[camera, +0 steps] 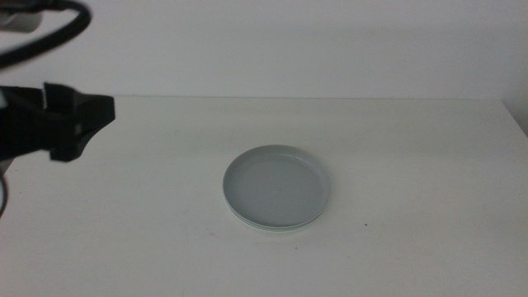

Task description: Stack the three bowls on top of each other.

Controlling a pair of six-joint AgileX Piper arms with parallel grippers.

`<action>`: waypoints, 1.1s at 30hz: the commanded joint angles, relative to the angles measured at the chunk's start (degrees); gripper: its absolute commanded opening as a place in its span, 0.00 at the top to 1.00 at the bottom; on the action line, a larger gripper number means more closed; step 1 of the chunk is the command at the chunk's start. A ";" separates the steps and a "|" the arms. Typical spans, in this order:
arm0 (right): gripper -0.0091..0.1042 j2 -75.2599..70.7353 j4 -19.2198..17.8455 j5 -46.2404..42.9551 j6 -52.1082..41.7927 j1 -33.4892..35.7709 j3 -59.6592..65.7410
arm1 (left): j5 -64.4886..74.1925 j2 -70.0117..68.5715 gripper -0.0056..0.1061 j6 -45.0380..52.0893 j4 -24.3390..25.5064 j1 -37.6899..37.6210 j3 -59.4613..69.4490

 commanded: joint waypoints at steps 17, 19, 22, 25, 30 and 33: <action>0.13 -24.89 -4.27 -11.41 -0.22 -0.43 36.36 | -21.45 -40.35 0.11 0.06 6.03 12.62 32.92; 0.13 -26.32 -4.90 -12.60 -0.22 -0.43 38.90 | -21.45 -43.15 0.11 0.06 6.03 13.76 36.17; 0.13 -28.51 -5.48 -12.22 -0.22 -0.43 42.53 | -21.45 -45.60 0.11 0.06 6.03 14.30 40.50; 0.13 -29.75 -5.48 -11.21 -0.22 -0.43 43.24 | -21.57 -46.64 0.11 0.06 6.03 14.30 44.49; 0.13 -29.75 -6.12 -10.30 -0.22 -0.43 43.24 | -22.95 -47.46 0.11 0.06 5.90 14.30 49.27; 0.13 -29.75 -6.12 -10.59 -0.22 -0.43 43.24 | -18.47 -47.74 0.11 0.06 5.38 14.30 49.27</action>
